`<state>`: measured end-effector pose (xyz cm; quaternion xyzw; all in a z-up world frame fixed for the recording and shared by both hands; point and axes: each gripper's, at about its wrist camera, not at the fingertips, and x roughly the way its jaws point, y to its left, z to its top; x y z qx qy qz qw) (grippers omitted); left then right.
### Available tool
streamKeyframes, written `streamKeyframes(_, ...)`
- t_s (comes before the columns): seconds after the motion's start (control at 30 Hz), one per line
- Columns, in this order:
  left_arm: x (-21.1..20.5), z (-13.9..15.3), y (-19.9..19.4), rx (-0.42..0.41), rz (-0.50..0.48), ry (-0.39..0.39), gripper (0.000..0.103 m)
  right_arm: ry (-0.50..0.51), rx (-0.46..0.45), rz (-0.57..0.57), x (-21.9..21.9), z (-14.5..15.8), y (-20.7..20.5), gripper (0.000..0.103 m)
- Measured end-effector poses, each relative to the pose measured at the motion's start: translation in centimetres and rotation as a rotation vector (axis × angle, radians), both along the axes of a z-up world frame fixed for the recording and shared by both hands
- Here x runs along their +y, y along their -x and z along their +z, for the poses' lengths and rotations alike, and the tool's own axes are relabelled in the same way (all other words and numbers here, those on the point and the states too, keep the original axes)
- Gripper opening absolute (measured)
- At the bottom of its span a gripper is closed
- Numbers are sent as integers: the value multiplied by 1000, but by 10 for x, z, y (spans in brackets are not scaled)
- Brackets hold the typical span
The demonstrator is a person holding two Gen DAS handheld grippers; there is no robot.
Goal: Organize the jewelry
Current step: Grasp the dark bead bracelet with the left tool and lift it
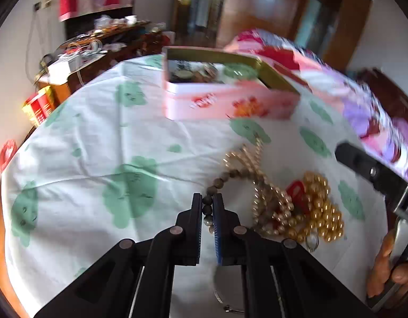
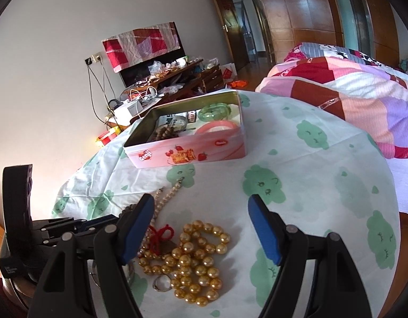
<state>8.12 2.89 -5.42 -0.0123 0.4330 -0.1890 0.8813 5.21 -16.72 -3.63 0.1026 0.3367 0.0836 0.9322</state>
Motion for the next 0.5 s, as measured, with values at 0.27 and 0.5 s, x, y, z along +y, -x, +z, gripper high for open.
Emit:
streamKeyframes(0.27, 26, 26, 16, -132, 97, 108, 6, -4, 23, -4, -5, -2, -2, 69)
streamKeyframes(0.5, 34, 53, 22, -223, 100, 157, 7, 17, 37, 85, 21, 1, -14, 63)
